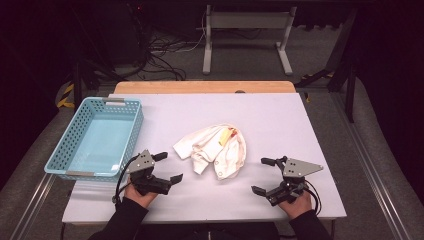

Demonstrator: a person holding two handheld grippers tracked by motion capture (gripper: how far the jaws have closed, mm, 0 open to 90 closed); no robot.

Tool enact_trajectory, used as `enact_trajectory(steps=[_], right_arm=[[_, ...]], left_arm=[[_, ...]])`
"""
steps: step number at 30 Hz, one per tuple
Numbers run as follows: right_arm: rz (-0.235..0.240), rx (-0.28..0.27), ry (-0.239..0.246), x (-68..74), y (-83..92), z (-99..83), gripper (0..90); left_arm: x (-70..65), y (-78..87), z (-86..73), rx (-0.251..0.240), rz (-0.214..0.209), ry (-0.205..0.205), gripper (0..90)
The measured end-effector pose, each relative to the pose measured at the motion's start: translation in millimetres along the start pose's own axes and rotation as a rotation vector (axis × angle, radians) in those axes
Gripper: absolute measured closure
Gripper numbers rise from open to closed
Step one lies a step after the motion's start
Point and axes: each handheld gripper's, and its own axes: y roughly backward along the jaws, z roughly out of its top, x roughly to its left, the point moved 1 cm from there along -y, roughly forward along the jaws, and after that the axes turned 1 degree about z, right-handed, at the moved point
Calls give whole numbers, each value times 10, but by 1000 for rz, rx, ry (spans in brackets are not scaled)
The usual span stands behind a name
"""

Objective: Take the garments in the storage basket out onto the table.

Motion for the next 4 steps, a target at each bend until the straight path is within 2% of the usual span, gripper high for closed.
enact_trajectory(steps=[2,3,4], right_arm=[[1,0,-1,-1,-1,0,14],[2,0,-2,-1,-4,-1,14],[2,0,-2,-1,-4,-1,14]], left_arm=[[1,3,1,-1,1,3,19],[-1,5,0,-7,-10,24,16],[-1,5,0,-7,-10,24,14]])
